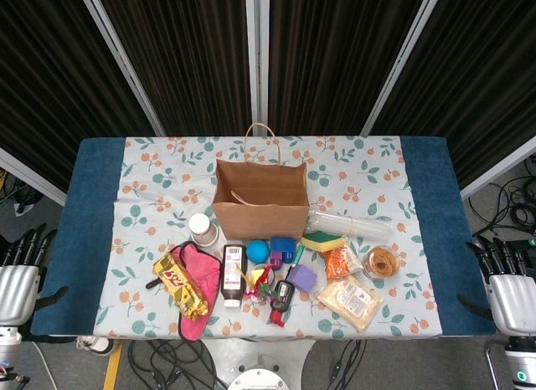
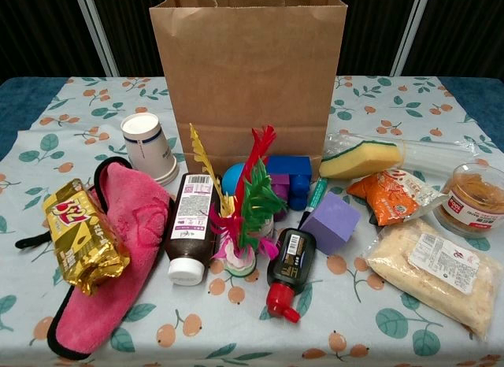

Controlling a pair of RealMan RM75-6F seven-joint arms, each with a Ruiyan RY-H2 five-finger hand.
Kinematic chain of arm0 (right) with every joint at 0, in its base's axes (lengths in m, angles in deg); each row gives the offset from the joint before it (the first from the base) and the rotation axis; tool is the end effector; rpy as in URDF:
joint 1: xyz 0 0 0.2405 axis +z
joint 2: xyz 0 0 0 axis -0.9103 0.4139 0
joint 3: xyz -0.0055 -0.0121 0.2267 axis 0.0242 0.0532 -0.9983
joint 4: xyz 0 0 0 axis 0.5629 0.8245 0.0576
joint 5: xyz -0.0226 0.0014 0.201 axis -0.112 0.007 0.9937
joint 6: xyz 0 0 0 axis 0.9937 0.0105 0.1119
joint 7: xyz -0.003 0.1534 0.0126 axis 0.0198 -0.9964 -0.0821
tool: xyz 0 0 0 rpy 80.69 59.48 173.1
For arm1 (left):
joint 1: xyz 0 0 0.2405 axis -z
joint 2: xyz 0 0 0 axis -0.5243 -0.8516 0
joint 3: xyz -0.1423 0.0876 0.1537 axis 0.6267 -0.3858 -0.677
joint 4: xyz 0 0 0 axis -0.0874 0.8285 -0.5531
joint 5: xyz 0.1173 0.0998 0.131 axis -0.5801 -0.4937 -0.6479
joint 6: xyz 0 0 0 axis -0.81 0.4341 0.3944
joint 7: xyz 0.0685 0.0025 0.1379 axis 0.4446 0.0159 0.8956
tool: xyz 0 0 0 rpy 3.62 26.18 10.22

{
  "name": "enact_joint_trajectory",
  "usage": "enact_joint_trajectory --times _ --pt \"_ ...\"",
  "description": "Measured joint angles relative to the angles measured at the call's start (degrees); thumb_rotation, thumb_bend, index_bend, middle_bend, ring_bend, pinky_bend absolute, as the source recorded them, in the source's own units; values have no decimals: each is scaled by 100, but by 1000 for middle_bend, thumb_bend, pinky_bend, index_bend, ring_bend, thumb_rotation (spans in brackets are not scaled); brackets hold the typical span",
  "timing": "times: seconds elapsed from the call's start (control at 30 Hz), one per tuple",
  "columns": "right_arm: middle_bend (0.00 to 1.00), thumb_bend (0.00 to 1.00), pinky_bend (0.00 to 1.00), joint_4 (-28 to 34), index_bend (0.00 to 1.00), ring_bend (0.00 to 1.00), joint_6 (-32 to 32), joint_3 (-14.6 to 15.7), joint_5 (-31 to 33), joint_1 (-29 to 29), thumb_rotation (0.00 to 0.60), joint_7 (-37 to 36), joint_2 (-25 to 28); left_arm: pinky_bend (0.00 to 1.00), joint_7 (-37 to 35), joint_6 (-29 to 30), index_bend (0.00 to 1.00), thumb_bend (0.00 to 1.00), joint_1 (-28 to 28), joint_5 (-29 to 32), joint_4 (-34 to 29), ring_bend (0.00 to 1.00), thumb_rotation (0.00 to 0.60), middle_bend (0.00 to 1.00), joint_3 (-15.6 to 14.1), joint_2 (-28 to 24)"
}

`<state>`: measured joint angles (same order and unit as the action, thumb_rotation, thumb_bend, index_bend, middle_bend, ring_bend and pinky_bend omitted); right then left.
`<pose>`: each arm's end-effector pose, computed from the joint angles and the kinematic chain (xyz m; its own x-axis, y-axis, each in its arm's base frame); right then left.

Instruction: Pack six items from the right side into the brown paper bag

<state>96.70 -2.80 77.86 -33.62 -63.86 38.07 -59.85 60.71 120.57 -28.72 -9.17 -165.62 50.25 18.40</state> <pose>-0.2905 -0.1706 0.1629 0.4629 0.0108 0.8864 -0.8864 -0.0014 0.4629 -0.2859 0.1738 0.1508 0.4799 -0.0169 0.8771 0.8773 0.0084 -0.4798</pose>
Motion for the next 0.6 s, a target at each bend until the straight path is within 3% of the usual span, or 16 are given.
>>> enact_joint_trajectory --times 0.33,0.6 --pt "131 0 8 15 133 3 47 23 -51 39 600 92 -76 154 -29 -33 83 2 -21 3 27 34 600 130 -27 -5" --pt "199 0 172 275 132 89 375 -25 54 220 600 680 -139 154 -99 -186 83 1 14 -37 55 34 600 130 -102 71"
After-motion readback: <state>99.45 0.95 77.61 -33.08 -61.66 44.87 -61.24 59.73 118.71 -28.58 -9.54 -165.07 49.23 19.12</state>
